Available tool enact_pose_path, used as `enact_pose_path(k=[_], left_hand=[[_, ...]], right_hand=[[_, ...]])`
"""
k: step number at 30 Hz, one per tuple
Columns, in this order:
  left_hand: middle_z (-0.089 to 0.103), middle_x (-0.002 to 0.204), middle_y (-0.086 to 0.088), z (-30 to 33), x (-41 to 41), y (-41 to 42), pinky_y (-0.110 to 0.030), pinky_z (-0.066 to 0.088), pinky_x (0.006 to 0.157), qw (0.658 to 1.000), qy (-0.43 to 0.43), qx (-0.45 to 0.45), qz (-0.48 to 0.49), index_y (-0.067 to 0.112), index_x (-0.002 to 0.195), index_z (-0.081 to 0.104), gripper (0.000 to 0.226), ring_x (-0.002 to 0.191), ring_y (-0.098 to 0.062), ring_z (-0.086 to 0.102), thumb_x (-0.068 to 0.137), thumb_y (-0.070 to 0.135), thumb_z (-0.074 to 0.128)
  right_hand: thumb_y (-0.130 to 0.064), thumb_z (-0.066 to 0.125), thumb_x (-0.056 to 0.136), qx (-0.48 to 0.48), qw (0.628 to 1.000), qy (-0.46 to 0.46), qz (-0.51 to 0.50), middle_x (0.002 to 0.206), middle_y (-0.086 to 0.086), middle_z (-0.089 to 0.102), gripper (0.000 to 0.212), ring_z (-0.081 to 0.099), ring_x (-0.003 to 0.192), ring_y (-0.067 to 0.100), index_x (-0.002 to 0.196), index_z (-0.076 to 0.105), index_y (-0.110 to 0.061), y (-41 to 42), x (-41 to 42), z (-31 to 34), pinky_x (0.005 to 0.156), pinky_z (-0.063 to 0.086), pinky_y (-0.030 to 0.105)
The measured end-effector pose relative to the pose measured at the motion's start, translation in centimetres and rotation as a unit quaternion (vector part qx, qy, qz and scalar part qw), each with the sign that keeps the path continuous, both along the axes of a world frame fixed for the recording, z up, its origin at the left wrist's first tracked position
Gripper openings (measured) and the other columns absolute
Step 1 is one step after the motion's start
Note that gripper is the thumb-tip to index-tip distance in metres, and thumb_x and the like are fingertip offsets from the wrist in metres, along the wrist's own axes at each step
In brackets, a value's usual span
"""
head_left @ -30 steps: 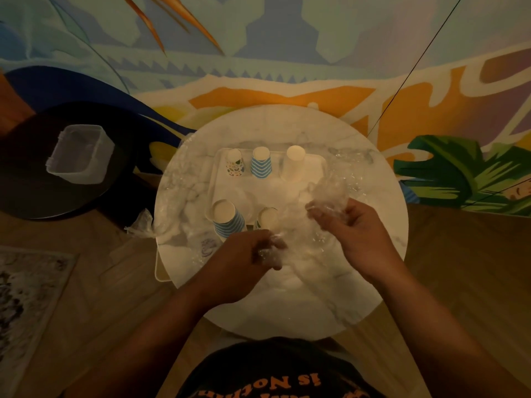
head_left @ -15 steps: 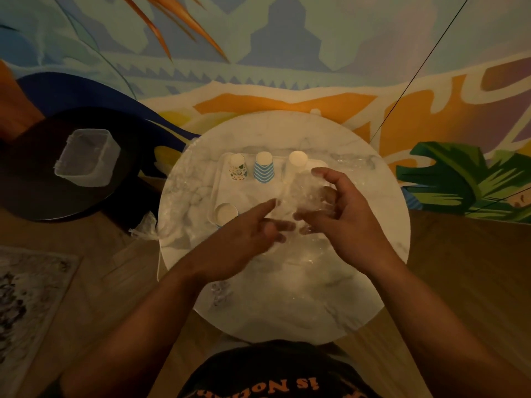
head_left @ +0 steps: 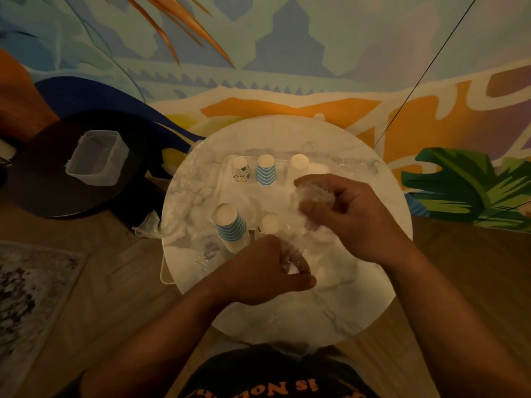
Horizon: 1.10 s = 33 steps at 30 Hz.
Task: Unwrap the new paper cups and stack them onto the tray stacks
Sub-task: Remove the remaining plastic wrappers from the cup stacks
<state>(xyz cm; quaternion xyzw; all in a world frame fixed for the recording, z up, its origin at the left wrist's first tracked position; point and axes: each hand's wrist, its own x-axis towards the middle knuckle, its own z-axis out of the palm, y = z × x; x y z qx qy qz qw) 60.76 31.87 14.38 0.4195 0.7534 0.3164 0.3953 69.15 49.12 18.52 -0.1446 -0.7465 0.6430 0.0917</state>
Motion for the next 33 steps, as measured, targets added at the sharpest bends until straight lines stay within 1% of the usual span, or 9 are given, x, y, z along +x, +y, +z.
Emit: enact_pose_path(k=[4, 6, 10, 14, 18, 22, 25, 29, 33], left_hand=[[0.07, 0.084, 0.003, 0.4, -0.7, 0.1, -0.026, 0.053, 0.075, 1.0, 0.013, 0.005, -0.002, 0.024, 0.089, 0.071, 0.015, 0.079, -0.009, 0.066, 0.093, 0.039, 0.071], [0.069, 0.085, 0.002, 0.9, -1.4, -0.1, -0.032, 0.053, 0.079, 1.0, 0.026, 0.014, 0.007, 0.019, 0.09, 0.067, 0.016, 0.081, -0.01, 0.065, 0.096, 0.033, 0.067], [0.073, 0.084, -0.001, 1.4, -3.1, -1.6, -0.032, 0.061, 0.072, 0.991, -0.076, 0.044, 0.098, 0.018, 0.11, 0.062, 0.014, 0.071, -0.015, 0.071, 0.097, 0.014, 0.065], [0.067, 0.079, 0.016, 1.8, -6.0, -3.6, -0.018, 0.05, 0.056, 0.992, -0.026, 0.059, 0.111, 0.035, 0.121, 0.057, 0.026, 0.058, -0.005, 0.059, 0.103, 0.016, 0.052], [0.067, 0.08, 0.018, 2.3, -10.2, -6.1, -0.016, 0.052, 0.059, 0.986, -0.005, 0.038, 0.16, 0.044, 0.131, 0.046, 0.039, 0.067, 0.001, 0.063, 0.099, 0.024, 0.058], [0.063, 0.12, 0.016, 0.8, -15.3, -8.1, -0.014, 0.044, 0.078, 0.979, 0.082, -0.016, 0.185, 0.038, 0.15, 0.035, 0.072, 0.098, 0.004, 0.061, 0.086, 0.054, 0.061], [0.053, 0.141, 0.007, -1.1, -18.7, -7.9, -0.027, 0.048, 0.088, 0.974, 0.102, -0.026, 0.203, 0.033, 0.154, 0.026, 0.091, 0.11, -0.007, 0.058, 0.078, 0.061, 0.067], [0.051, 0.139, 0.0, -4.4, -21.2, -6.0, -0.026, 0.055, 0.071, 0.961, 0.081, 0.003, 0.265, 0.026, 0.143, 0.031, 0.073, 0.091, -0.01, 0.065, 0.087, 0.024, 0.078], [0.058, 0.111, -0.004, -8.9, -23.3, -5.1, -0.047, 0.06, 0.079, 0.945, 0.125, -0.01, 0.301, 0.026, 0.121, 0.04, 0.049, 0.089, -0.023, 0.065, 0.088, 0.013, 0.074]], right_hand=[[-0.014, 0.066, 0.094, -0.022, 0.996, 0.007, -0.084, 0.081, 0.001, 0.074, 0.012, 0.068, 0.063, 0.017, 0.102, 0.071, -0.008, 1.9, -1.3, 0.1, 0.06, 0.059, 0.03], [-0.015, 0.063, 0.098, -0.005, 0.994, -0.002, -0.108, 0.086, 0.003, 0.074, 0.013, 0.07, 0.067, 0.017, 0.104, 0.071, -0.007, 3.2, -2.2, 0.0, 0.06, 0.06, 0.03], [-0.023, 0.064, 0.1, 0.033, 0.992, -0.019, -0.119, 0.086, -0.001, 0.075, 0.013, 0.07, 0.071, 0.014, 0.103, 0.072, -0.014, 5.7, -5.3, -0.3, 0.062, 0.056, 0.028], [-0.027, 0.063, 0.1, 0.085, 0.99, -0.028, -0.111, 0.087, 0.003, 0.072, 0.019, 0.063, 0.066, 0.01, 0.101, 0.074, -0.012, 7.0, -9.7, 0.0, 0.058, 0.049, 0.026], [-0.018, 0.06, 0.099, 0.082, 0.991, -0.032, -0.103, 0.081, -0.003, 0.07, 0.015, 0.059, 0.055, 0.009, 0.094, 0.074, -0.014, 6.1, -15.0, -0.2, 0.052, 0.046, 0.024], [-0.019, 0.059, 0.101, 0.043, 0.997, -0.049, -0.052, 0.086, 0.0, 0.07, 0.017, 0.067, 0.057, 0.012, 0.096, 0.072, -0.01, 3.7, -20.7, -1.3, 0.054, 0.053, 0.026], [-0.021, 0.067, 0.097, 0.018, 0.997, -0.073, -0.013, 0.087, 0.006, 0.068, 0.013, 0.069, 0.059, 0.017, 0.093, 0.069, -0.009, 0.9, -24.7, -2.6, 0.056, 0.056, 0.028], [-0.019, 0.071, 0.094, -0.012, 0.993, -0.111, -0.026, 0.081, 0.01, 0.067, 0.011, 0.071, 0.061, 0.022, 0.09, 0.068, -0.01, -1.2, -29.6, -5.6, 0.057, 0.057, 0.031], [-0.019, 0.072, 0.094, -0.044, 0.985, -0.16, -0.053, 0.088, 0.015, 0.067, 0.022, 0.071, 0.061, 0.021, 0.106, 0.065, -0.002, -1.9, -32.9, -9.0, 0.057, 0.059, 0.033]])
